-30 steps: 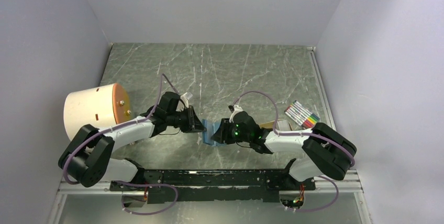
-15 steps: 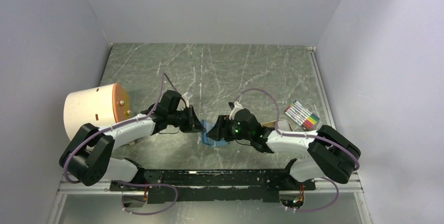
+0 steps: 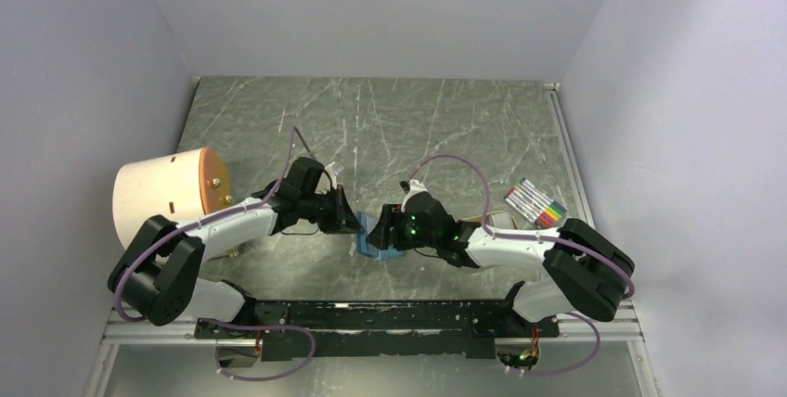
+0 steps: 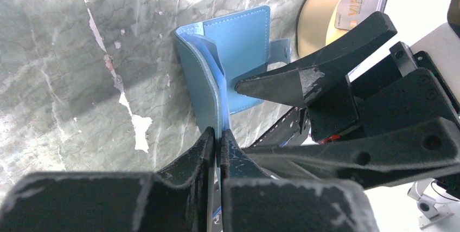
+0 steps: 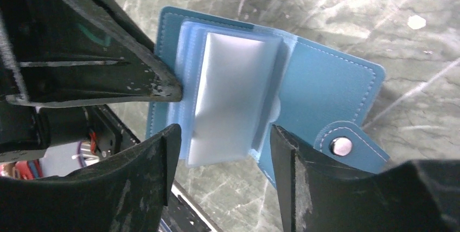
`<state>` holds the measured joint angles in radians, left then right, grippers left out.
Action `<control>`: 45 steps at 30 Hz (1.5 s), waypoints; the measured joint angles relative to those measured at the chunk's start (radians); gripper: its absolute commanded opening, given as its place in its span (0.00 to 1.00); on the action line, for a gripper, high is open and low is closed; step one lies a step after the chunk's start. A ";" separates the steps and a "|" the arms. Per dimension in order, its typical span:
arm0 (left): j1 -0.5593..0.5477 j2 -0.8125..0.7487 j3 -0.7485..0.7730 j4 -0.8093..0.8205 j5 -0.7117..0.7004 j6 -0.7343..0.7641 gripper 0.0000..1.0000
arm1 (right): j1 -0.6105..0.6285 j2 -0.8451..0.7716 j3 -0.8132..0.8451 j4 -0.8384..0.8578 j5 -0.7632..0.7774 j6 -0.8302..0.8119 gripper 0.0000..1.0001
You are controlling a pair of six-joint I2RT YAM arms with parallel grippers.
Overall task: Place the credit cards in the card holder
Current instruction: Open the card holder at the center of the board.
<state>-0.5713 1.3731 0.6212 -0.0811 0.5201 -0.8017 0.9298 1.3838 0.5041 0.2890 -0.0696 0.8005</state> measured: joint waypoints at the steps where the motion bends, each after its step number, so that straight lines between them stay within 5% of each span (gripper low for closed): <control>1: 0.000 0.000 0.003 -0.003 -0.002 0.003 0.09 | 0.001 0.001 0.003 -0.011 0.010 -0.002 0.61; 11: 0.000 0.000 0.038 -0.085 -0.041 0.056 0.09 | 0.002 -0.016 0.043 -0.176 0.145 -0.048 0.57; 23: 0.000 0.005 0.042 -0.111 -0.057 0.085 0.43 | 0.026 -0.007 0.043 -0.247 0.201 -0.053 0.48; 34: 0.000 0.000 0.037 -0.085 -0.042 0.063 0.58 | 0.047 0.013 0.040 -0.249 0.220 -0.045 0.38; 45: 0.000 0.003 0.021 -0.023 -0.017 0.049 0.59 | 0.071 0.039 0.114 -0.233 0.213 -0.048 0.50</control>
<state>-0.5713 1.3758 0.6418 -0.1040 0.5030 -0.7525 1.0008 1.4227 0.6178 0.0559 0.1436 0.7528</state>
